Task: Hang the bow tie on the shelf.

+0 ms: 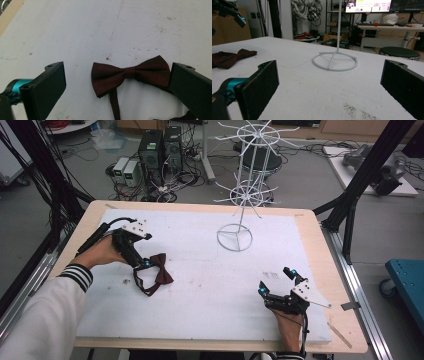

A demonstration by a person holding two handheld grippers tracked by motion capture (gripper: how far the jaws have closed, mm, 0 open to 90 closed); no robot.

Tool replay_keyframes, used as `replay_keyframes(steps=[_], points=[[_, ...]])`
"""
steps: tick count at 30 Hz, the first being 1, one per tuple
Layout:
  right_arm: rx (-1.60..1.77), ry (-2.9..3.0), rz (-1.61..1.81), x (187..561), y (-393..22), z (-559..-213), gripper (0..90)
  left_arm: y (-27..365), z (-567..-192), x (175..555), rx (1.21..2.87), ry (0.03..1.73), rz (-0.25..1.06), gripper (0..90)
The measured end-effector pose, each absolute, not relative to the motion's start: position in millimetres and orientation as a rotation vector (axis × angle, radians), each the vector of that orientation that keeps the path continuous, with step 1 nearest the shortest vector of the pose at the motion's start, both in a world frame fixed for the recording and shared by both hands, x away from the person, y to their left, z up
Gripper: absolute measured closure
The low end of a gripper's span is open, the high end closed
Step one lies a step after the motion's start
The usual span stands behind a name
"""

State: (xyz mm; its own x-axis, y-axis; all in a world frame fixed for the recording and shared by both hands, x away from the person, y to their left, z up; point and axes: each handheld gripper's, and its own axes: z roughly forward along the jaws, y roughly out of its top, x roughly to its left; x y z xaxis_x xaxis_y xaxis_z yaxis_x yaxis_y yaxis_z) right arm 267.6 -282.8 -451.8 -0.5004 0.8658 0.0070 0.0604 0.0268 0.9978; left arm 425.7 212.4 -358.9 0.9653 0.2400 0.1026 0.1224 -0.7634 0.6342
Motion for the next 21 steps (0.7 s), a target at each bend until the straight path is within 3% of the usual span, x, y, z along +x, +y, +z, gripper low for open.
replay_keyframes(steps=[16,18,21], points=[[0.959,1.646,1.548,267,-283,-452,1.1,202,-385,440,2.536,0.245,0.208,3.8],[0.959,1.646,1.549,267,-283,-452,1.1,200,-388,441,2.532,0.225,0.188,14.0],[0.961,1.646,1.549,267,-283,-452,1.1,198,-392,442,2.547,0.242,0.181,14.1]])
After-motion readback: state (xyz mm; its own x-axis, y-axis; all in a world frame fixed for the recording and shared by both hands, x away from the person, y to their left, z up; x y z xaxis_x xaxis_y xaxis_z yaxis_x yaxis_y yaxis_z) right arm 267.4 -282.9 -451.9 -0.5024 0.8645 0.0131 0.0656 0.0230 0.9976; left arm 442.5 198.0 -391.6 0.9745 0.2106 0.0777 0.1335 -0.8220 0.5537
